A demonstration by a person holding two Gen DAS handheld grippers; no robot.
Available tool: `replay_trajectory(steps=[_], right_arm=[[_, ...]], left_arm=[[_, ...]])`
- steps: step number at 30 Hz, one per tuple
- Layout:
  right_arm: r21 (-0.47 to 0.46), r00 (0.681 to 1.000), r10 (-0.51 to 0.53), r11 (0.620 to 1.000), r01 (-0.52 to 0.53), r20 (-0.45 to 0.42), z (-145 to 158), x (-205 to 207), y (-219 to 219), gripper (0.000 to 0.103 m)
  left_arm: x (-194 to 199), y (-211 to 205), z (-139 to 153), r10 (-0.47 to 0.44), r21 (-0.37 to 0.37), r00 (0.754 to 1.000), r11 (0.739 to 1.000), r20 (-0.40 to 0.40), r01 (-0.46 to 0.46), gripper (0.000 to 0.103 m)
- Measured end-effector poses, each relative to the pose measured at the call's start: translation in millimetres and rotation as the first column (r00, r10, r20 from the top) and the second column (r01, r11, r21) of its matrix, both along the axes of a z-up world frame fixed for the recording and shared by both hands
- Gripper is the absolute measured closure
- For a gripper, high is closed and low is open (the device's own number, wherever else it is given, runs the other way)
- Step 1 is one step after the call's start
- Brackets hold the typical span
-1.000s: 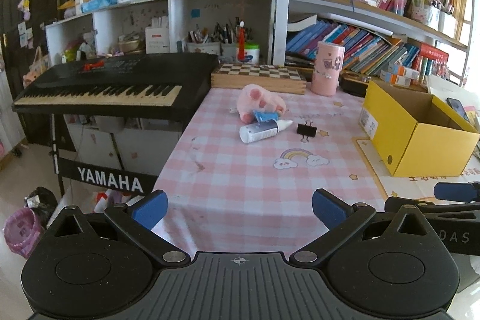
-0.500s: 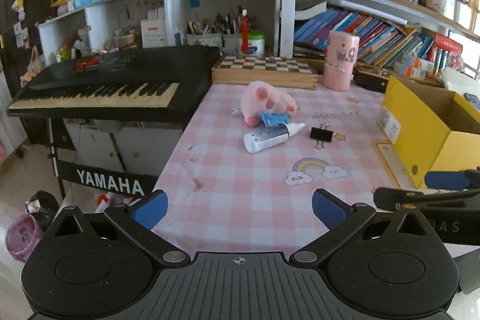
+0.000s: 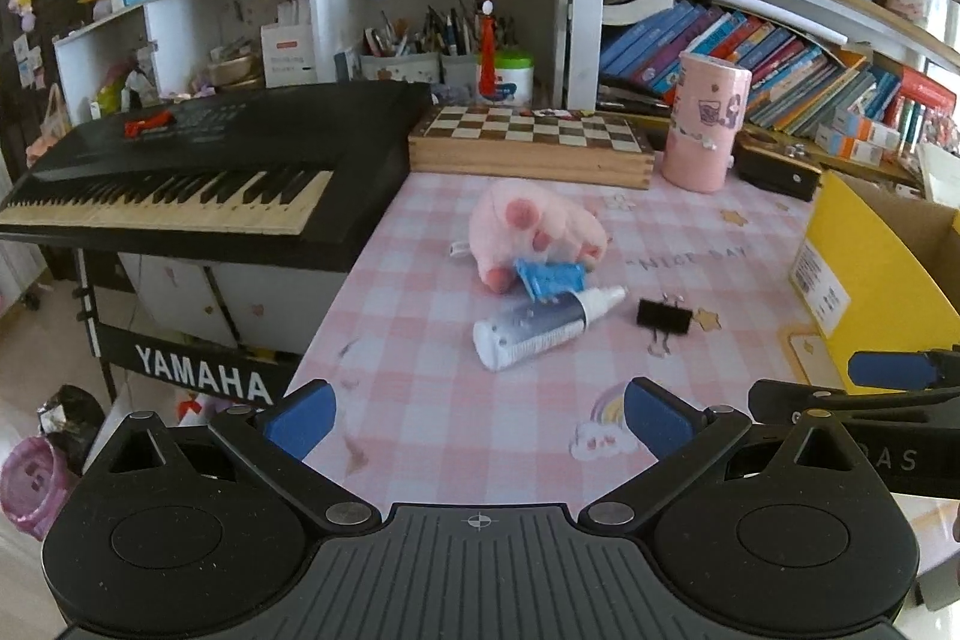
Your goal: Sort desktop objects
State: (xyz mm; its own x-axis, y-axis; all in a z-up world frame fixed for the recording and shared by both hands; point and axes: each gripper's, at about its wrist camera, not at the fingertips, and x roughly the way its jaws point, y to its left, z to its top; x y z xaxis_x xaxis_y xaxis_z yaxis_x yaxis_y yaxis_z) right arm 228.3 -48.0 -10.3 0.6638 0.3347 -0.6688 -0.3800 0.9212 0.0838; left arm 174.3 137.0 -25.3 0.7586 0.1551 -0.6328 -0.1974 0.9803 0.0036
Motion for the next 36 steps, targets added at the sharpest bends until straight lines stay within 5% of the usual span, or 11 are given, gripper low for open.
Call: replay_trajectory(steps=[18, 26, 29, 36], right_arm=[[-0.025, 0.995, 0.034, 0.999, -0.037, -0.088, -49.9, 115.6, 34.1, 0.045], [-0.031, 0.993, 0.065, 0.997, -0.068, -0.101, -62.8, 133.9, 50.4, 0.047], [-0.055, 0.993, 0.080, 0.995, -0.085, -0.083, -62.9, 136.1, 50.0, 0.057], [-0.116, 0.992, 0.078, 0.989, -0.089, -0.103, -61.7, 132.1, 24.3, 0.055]], left_arm=[[92.1, 17.7, -35.0, -0.037, -0.073, 0.996, 0.997, -0.081, 0.031, 0.016], [113.1, 19.4, -43.8, -0.072, -0.076, 0.989, 0.995, -0.126, 0.063, 0.017], [122.0, 15.9, -48.1, -0.108, -0.074, 0.984, 0.992, -0.141, 0.098, 0.017], [139.9, 6.0, -58.6, -0.189, -0.068, 0.966, 0.981, -0.177, 0.179, 0.019]])
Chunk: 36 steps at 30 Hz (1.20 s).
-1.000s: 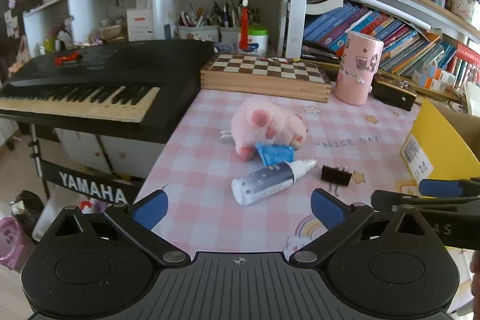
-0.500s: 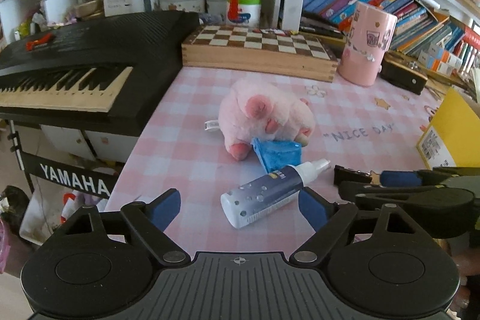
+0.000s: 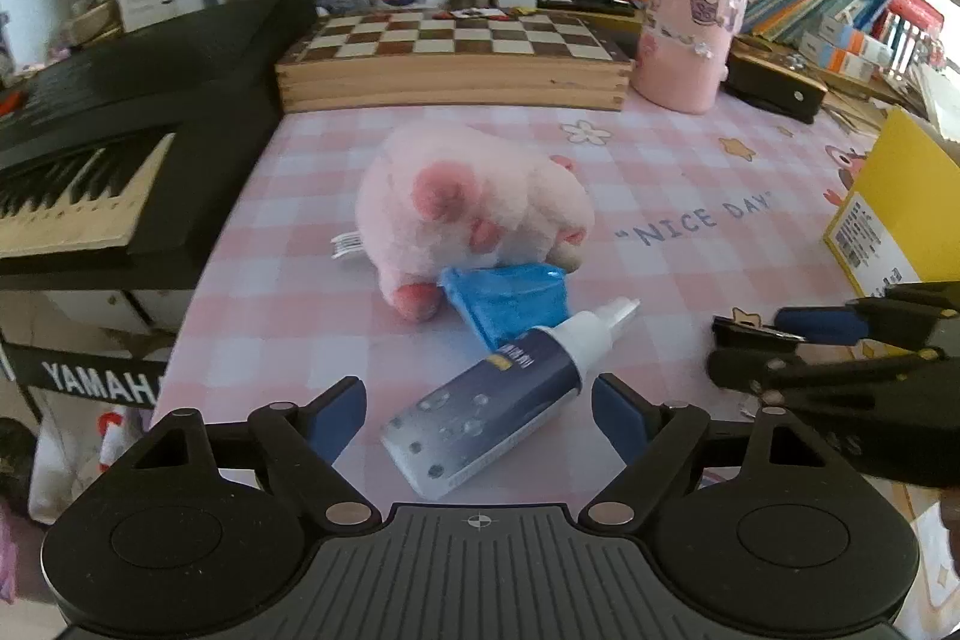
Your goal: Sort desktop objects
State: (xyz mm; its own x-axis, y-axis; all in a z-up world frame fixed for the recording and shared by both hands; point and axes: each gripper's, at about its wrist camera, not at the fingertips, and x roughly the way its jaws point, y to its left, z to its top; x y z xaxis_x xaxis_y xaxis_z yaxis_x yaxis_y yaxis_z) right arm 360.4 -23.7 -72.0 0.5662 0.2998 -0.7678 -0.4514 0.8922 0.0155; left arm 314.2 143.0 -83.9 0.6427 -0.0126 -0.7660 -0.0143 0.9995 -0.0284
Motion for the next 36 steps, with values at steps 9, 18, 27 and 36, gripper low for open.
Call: replay_trajectory(steps=[9, 18, 27, 36], right_arm=[[-0.024, 0.999, 0.031, 0.999, -0.030, 0.017, 5.2, -11.9, -7.1, 0.048], [-0.019, 1.000, -0.010, 1.000, 0.010, 0.016, 4.9, -13.1, -1.3, 0.048], [-0.019, 1.000, -0.015, 1.000, 0.016, 0.027, -0.7, -8.4, 7.4, 0.052], [-0.050, 0.998, -0.058, 0.997, 0.060, 0.036, 1.9, -10.2, -11.9, 0.045]], left_arm=[[5.8, -1.1, -9.7, -0.023, 0.024, 0.998, 0.999, -0.059, 0.025, 0.028], [-17.7, -19.7, 2.6, -0.144, -0.017, 0.987, 0.990, -0.073, 0.143, 0.029], [-3.8, -25.8, -5.7, -0.157, 0.047, 0.986, 0.986, -0.052, 0.159, 0.056], [-11.2, -28.5, -0.7, -0.152, -0.012, 0.985, 0.988, -0.085, 0.151, 0.071]])
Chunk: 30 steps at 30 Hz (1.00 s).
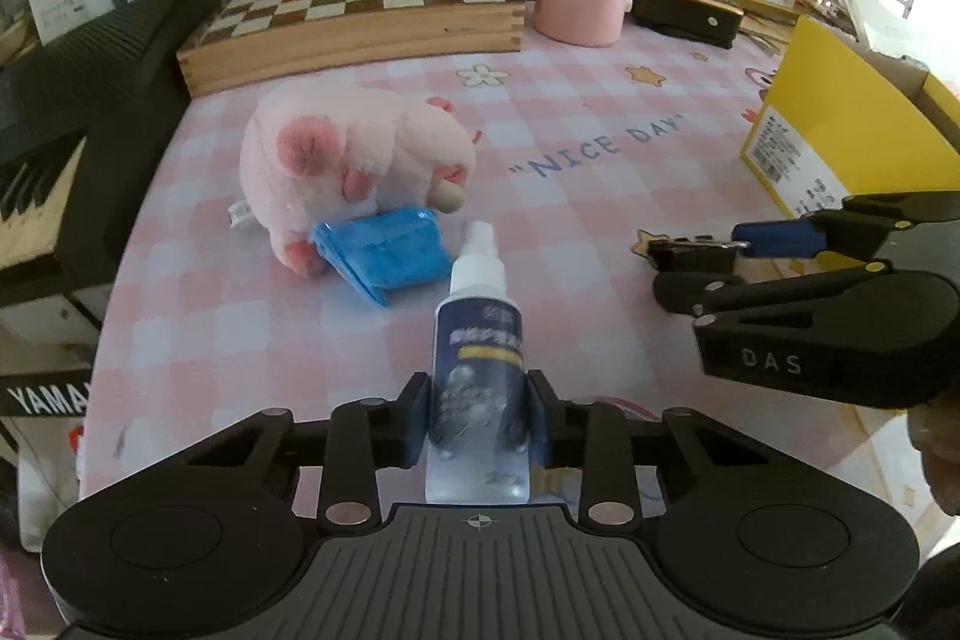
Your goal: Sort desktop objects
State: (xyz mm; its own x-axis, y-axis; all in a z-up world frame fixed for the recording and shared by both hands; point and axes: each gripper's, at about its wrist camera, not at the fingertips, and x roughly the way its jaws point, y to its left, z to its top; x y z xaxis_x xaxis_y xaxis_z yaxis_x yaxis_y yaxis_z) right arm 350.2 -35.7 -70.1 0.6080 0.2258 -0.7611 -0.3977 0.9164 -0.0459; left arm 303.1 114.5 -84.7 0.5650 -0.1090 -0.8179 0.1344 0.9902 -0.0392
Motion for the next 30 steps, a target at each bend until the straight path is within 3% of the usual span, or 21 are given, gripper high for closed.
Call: replay_trajectory(steps=[9, 12, 16, 24, 30], right_arm=[[0.050, 0.999, -0.028, 0.998, 0.029, -0.025, -3.4, 4.8, 1.1, 0.047], [0.053, 1.000, -0.019, 0.998, 0.019, -0.012, -2.3, 5.6, 2.7, 0.062], [0.062, 0.999, -0.013, 0.998, 0.015, -0.031, 1.1, 4.8, -1.1, 0.063], [0.099, 1.000, -0.001, 0.995, -0.001, 0.021, 32.9, -16.6, -17.7, 0.063], [0.137, 0.997, -0.001, 0.991, -0.010, 0.076, 61.6, -30.4, -25.3, 0.063]], left_arm=[[0.5, -2.1, -2.3, 0.000, 0.007, 1.000, 1.000, 0.021, 0.000, 0.071], [7.1, -3.3, -2.3, 0.002, -0.005, 1.000, 1.000, 0.021, -0.002, 0.072], [7.7, -4.0, -1.4, 0.008, -0.012, 1.000, 1.000, 0.011, -0.008, 0.072], [-8.0, 9.2, 24.9, 0.098, -0.215, 0.994, 0.973, 0.046, -0.086, 0.072], [-19.1, 16.6, 49.7, 0.134, -0.301, 0.987, 0.948, 0.091, -0.101, 0.073]])
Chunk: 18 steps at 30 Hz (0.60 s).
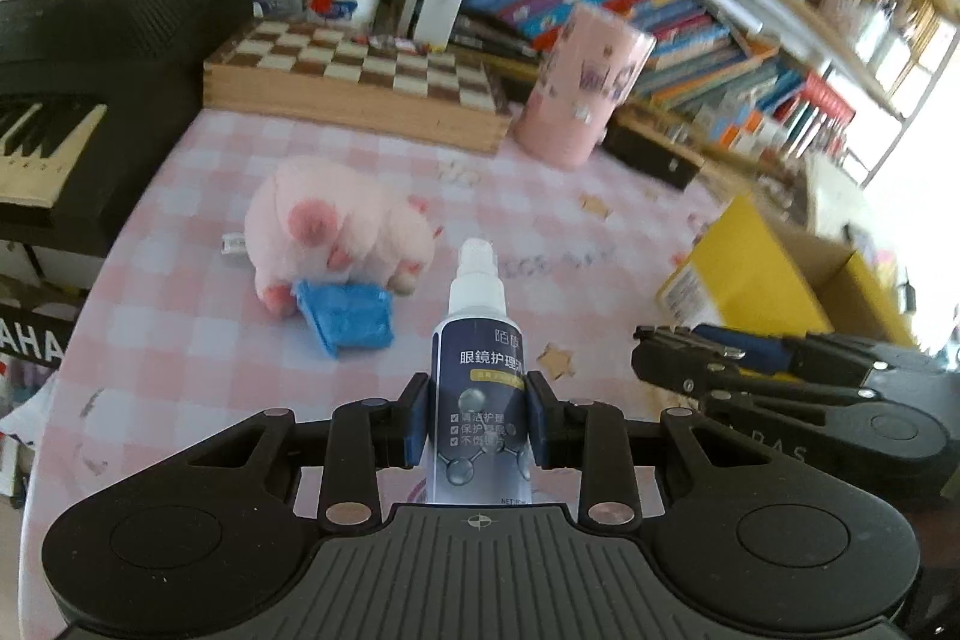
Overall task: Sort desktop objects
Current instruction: 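Carry the spray bottle and binder clip toward the yellow box with both tools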
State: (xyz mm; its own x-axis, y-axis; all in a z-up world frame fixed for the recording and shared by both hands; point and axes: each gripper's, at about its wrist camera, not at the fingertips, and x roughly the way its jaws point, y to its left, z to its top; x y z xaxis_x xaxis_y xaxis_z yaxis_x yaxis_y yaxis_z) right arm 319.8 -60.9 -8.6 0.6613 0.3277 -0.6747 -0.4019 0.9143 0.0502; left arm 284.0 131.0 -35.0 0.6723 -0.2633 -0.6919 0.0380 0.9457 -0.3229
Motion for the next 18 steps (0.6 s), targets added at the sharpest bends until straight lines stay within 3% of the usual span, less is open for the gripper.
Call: replay_trajectory(steps=[11, 18], right_arm=[[0.101, 1.000, -0.014, 0.995, 0.013, 0.003, 37.1, -51.6, -8.8, 0.063], [0.057, 0.998, -0.002, 0.998, -0.002, 0.067, 47.2, -103.5, -5.8, 0.063]], left_arm=[[-61.2, 12.8, 40.0, 0.034, -0.092, 0.996, 0.995, 0.081, -0.026, 0.072], [-108.7, 17.3, 46.7, 0.028, -0.142, 0.995, 0.990, 0.099, -0.014, 0.072]])
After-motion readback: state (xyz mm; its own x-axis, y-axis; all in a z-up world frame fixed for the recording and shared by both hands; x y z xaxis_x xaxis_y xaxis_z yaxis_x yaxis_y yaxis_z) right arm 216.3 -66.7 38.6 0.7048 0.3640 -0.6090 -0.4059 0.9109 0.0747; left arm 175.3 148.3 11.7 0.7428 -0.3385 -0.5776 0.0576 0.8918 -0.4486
